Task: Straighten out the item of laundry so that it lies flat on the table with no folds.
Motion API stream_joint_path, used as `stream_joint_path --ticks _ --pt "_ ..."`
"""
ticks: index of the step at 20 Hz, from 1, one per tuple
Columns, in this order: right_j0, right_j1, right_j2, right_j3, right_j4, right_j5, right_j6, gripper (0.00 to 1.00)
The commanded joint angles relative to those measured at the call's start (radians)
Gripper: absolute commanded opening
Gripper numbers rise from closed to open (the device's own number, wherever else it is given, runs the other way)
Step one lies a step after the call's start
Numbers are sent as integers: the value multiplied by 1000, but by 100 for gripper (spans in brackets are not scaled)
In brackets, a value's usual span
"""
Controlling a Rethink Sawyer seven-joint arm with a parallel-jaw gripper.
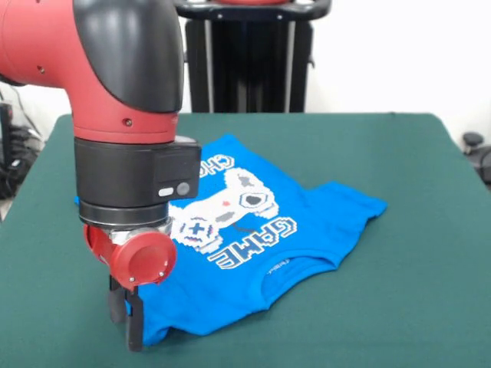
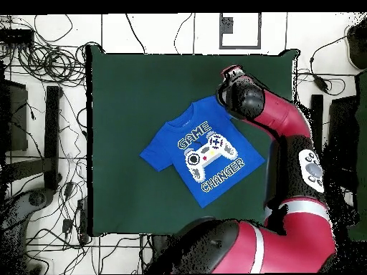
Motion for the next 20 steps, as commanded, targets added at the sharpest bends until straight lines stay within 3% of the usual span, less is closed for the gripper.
stream_joint_path --ticks 1,20 --pt "12 77 108 151 -32 -59 54 100" --pt "2 28 127 236 -22 -71 57 100"
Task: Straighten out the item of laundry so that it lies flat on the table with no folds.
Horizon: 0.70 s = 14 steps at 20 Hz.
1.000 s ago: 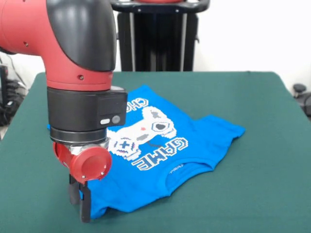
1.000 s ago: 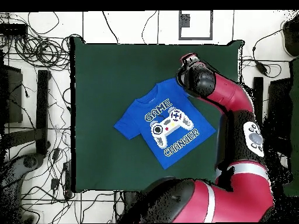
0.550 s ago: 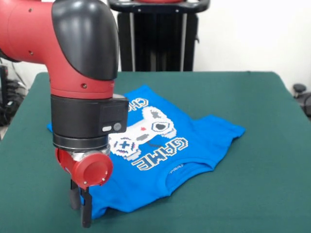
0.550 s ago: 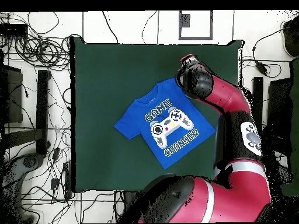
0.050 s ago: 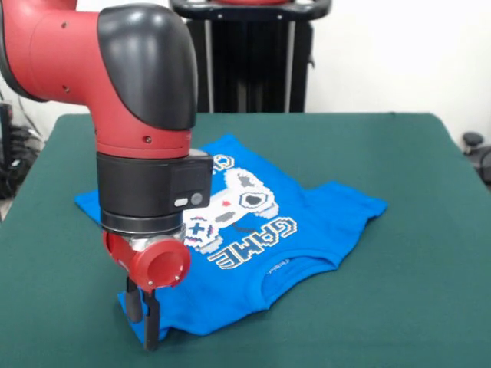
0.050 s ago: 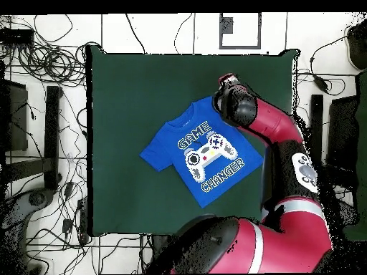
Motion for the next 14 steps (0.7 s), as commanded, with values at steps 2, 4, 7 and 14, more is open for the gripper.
stream_joint_path --ticks 2,4,7,14 --pt "2 12 124 168 -18 -2 56 100" --pt "1 10 127 172 -17 -2 55 100" --pt "-4 24 134 165 -22 -19 50 100" --pt "-15 98 148 119 -46 -86 36 100"
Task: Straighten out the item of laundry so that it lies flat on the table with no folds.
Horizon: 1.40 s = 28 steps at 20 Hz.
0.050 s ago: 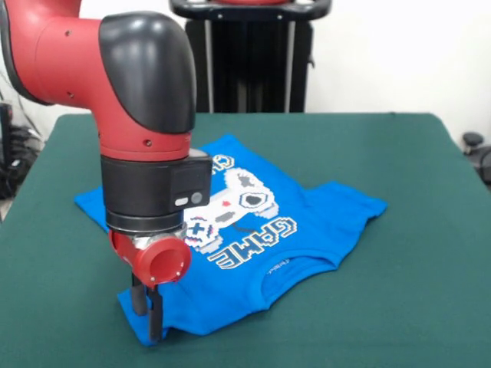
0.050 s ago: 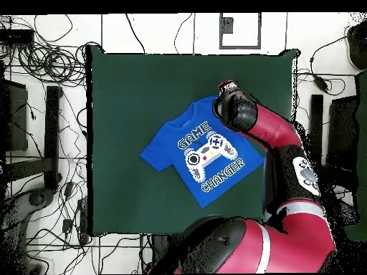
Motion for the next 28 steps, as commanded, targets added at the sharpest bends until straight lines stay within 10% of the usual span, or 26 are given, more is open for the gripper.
stream_joint_path --ticks 1,28 --pt "7 106 137 71 -50 -80 33 100" --pt "-9 174 147 20 -71 -136 2 100"
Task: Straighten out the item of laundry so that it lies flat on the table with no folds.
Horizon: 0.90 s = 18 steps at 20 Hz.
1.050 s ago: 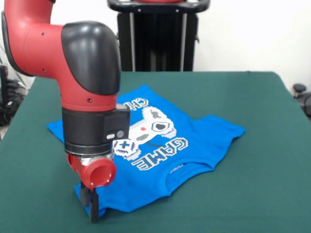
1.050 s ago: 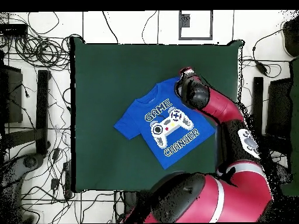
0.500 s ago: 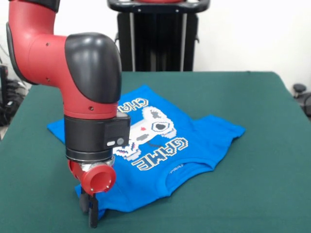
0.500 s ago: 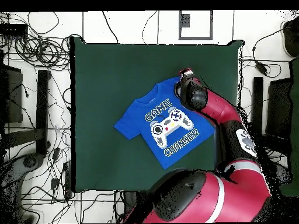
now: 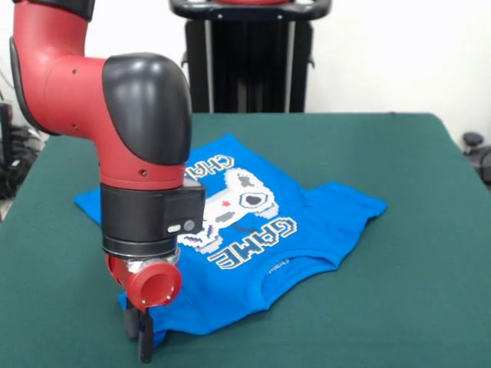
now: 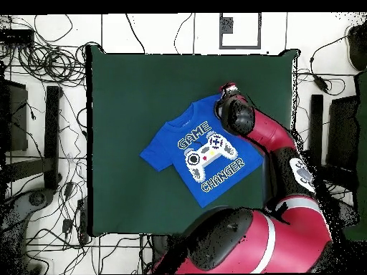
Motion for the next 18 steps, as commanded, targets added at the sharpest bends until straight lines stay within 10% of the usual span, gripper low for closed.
stream_joint_path --ticks 1,18 --pt "9 96 133 38 -72 -12 -2 100" --pt "50 -145 104 247 -10 108 93 100"
